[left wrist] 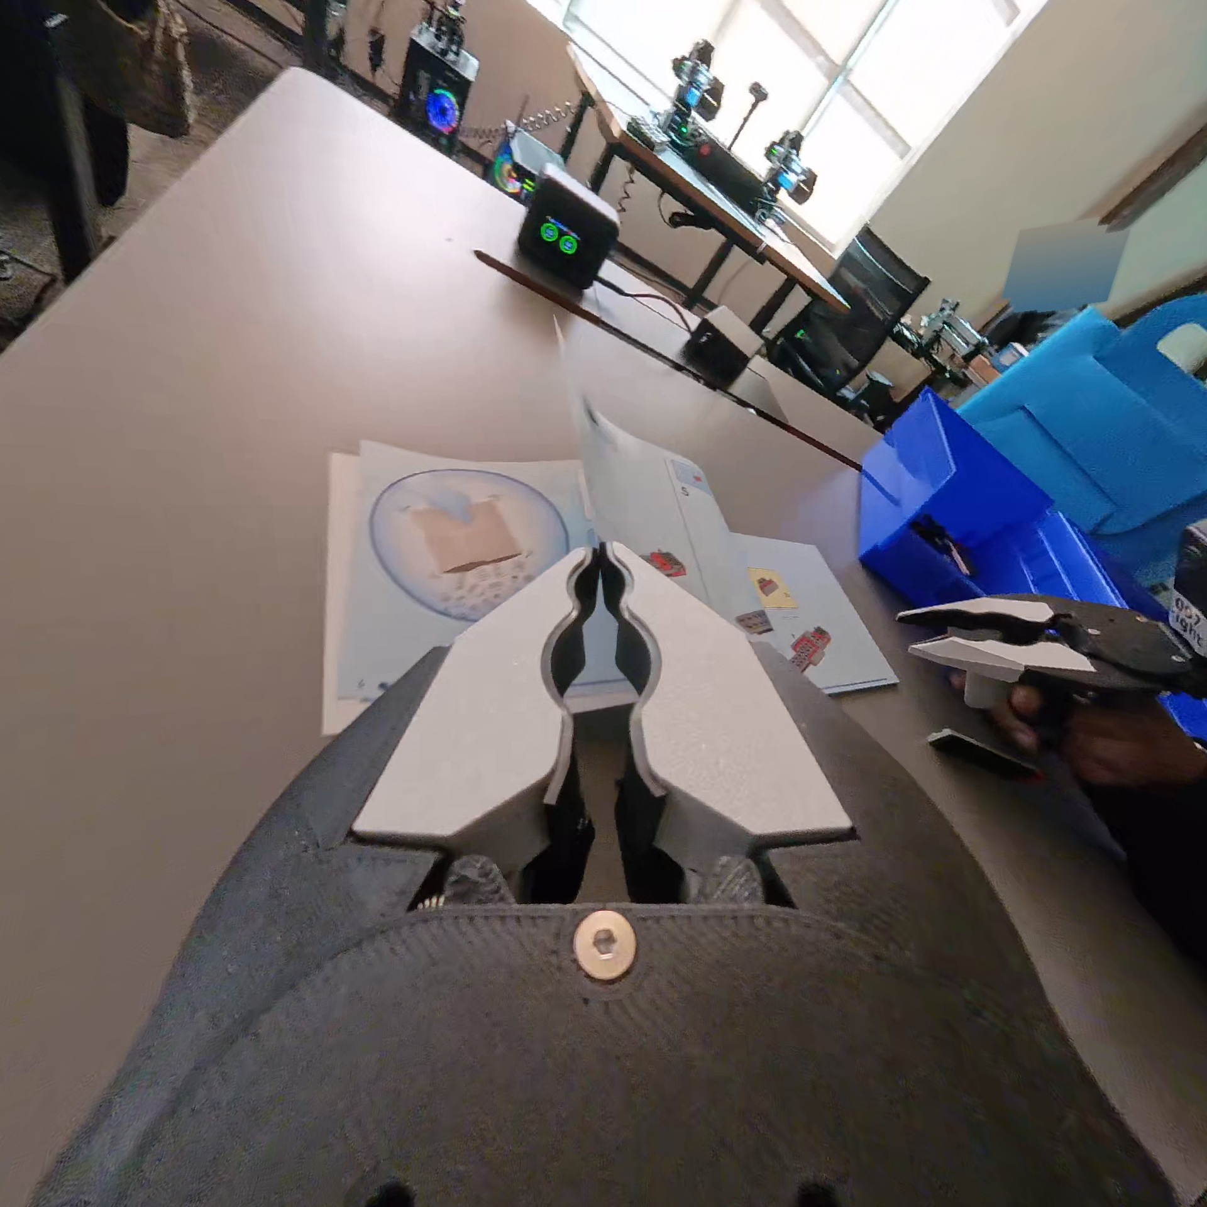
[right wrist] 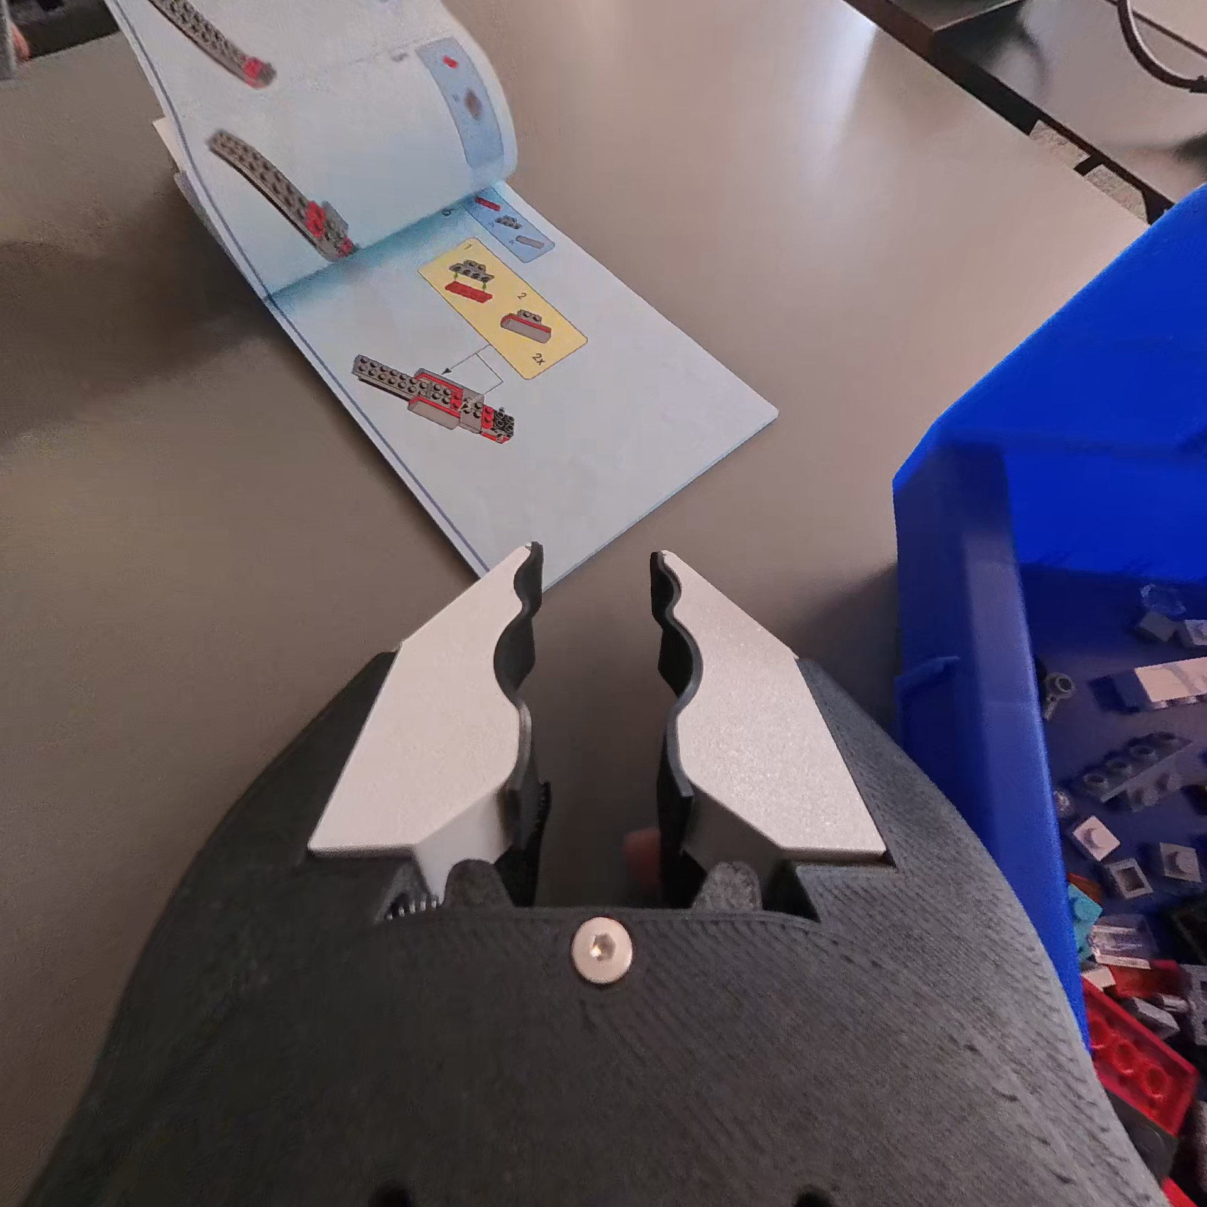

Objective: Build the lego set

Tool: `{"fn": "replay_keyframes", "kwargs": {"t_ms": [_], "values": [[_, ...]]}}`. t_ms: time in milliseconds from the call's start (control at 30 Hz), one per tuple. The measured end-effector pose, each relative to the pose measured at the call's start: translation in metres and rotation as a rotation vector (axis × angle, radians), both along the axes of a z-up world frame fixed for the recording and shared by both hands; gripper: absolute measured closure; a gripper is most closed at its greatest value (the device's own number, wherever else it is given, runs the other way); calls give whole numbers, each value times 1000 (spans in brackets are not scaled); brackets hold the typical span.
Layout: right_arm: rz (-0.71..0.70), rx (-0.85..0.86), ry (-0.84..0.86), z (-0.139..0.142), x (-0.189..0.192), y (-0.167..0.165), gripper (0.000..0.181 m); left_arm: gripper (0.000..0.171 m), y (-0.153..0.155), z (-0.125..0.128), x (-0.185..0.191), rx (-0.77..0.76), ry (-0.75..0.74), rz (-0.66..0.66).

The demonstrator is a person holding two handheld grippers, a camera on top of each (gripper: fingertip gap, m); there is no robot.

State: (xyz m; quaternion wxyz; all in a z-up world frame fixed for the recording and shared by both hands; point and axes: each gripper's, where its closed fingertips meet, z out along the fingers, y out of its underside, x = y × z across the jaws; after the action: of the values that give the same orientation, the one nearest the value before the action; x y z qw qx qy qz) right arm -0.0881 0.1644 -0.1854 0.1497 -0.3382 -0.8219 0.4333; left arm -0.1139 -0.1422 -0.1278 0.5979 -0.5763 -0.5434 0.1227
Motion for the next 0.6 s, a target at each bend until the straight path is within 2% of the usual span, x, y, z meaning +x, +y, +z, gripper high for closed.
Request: {"fn": "replay_keyframes", "kwargs": {"t_ms": [367,600], "values": [[-9,-14,-22,-1,-1,1,144,168,-42,-32,5,-55,-132,132],[-8,-18,-28,-1,0,1,144,161,-61,-40,12,-114,-176,187]]}}
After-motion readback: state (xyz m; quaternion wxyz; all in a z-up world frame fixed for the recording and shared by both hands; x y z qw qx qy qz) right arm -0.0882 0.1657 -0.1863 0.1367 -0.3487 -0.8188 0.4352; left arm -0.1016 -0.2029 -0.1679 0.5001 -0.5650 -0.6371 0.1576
